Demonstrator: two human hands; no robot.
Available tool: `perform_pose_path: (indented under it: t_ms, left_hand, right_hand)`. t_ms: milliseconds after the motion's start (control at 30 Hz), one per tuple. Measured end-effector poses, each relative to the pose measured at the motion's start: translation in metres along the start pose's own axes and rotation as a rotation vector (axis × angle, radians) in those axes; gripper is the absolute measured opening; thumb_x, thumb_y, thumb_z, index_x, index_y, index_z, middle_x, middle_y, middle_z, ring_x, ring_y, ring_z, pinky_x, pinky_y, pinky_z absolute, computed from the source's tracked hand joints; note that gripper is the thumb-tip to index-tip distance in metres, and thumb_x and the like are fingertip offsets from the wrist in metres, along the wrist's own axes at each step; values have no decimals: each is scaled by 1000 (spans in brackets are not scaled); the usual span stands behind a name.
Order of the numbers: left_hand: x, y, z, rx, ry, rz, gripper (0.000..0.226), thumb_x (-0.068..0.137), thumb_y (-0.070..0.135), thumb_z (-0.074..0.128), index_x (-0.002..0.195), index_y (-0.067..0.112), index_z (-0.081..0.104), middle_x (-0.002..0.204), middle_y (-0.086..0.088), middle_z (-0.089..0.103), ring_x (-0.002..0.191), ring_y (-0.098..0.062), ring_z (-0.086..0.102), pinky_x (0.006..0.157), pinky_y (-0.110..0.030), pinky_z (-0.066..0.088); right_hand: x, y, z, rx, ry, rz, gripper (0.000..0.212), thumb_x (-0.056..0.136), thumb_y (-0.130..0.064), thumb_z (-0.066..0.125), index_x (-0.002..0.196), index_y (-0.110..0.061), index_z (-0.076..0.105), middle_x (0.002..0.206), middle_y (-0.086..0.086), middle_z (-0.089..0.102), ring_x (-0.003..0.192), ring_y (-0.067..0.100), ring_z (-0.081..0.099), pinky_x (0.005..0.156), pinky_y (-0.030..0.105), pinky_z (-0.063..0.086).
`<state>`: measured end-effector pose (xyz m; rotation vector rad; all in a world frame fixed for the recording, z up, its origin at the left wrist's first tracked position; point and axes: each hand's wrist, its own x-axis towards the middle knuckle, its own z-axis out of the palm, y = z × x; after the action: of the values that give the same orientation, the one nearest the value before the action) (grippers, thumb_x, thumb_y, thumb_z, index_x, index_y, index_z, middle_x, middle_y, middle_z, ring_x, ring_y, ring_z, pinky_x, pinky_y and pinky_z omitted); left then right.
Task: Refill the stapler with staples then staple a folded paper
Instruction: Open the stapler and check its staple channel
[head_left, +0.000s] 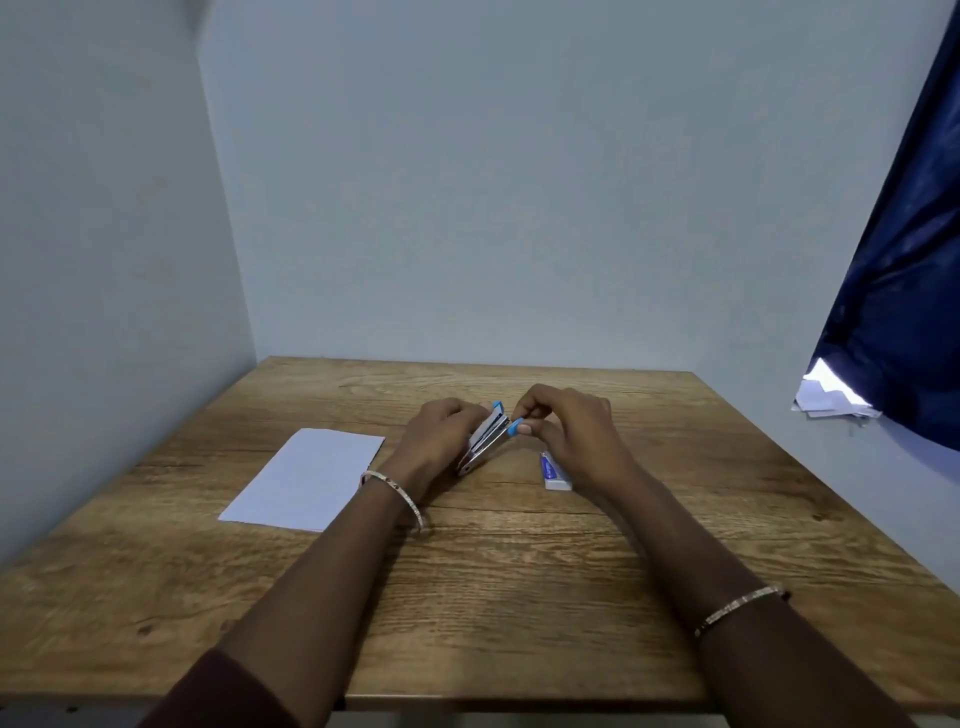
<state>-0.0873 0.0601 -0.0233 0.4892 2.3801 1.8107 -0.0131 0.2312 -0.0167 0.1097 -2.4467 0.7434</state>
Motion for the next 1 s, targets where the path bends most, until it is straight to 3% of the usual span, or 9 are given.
perform_pose_path:
  t_ms: [67, 133, 233, 367, 500, 700, 900, 1000]
  left_hand:
    - [-3, 2, 1, -88, -117, -22, 35, 97, 43, 61, 70, 23, 73, 64, 8, 72, 63, -11, 66, 54, -16, 47]
    - [-4, 1, 3, -222, -220, -12, 32, 101, 40, 56, 87, 16, 72, 72, -1, 75, 67, -18, 72, 56, -23, 50]
    - [-6, -4, 7, -338, -249, 44, 27, 104, 35, 52, 96, 13, 65, 71, -1, 70, 59, -15, 67, 53, -27, 49]
    - [-6, -7, 14, -343, -296, 112, 26, 105, 33, 49, 94, 11, 59, 68, -4, 64, 58, -17, 63, 52, -27, 50]
    - [-7, -6, 12, -333, -343, 178, 24, 105, 28, 50, 91, 11, 58, 66, -3, 60, 57, -13, 61, 53, -25, 52]
    - [-8, -10, 9, -263, -388, 218, 26, 105, 29, 50, 96, 8, 61, 70, -7, 61, 63, -14, 61, 61, -26, 51]
    - [-7, -12, 8, -305, -405, 179, 24, 105, 27, 50, 92, 11, 63, 64, 2, 63, 64, -10, 63, 60, -22, 49]
    - [-8, -10, 8, -317, -393, 159, 26, 106, 25, 48, 88, 12, 62, 63, 3, 62, 62, -8, 63, 59, -20, 47]
  right_hand:
    - [2, -2, 1, -5, 68, -41, 14, 90, -20, 70, 88, -33, 67, 79, -18, 67, 87, 4, 59, 100, 46, 36]
    - [3, -4, 1, 30, 106, -79, 11, 91, -18, 69, 92, -28, 67, 81, -18, 67, 87, 6, 61, 100, 50, 39]
    - [0, -7, 1, 145, 85, -91, 12, 91, -18, 70, 99, -25, 64, 94, -19, 67, 97, 13, 62, 96, 53, 45]
    - [-1, -10, 2, 225, 3, -40, 34, 78, -24, 81, 105, -28, 62, 107, -15, 67, 106, 10, 58, 86, 33, 42]
    - [1, -7, 2, 221, -21, -29, 41, 71, -29, 87, 100, -32, 58, 101, -12, 66, 102, 13, 57, 77, 29, 42]
    - [4, -5, 1, 199, -70, -62, 52, 60, -32, 93, 90, -30, 51, 91, -9, 62, 91, 19, 55, 77, 41, 48]
    - [3, -4, 7, 196, -22, -88, 50, 60, -34, 91, 87, -30, 49, 80, -12, 58, 75, 12, 49, 64, 33, 40]
    - [4, -5, 9, 190, -15, -92, 50, 60, -34, 91, 87, -28, 49, 79, -4, 62, 71, 15, 49, 62, 34, 40]
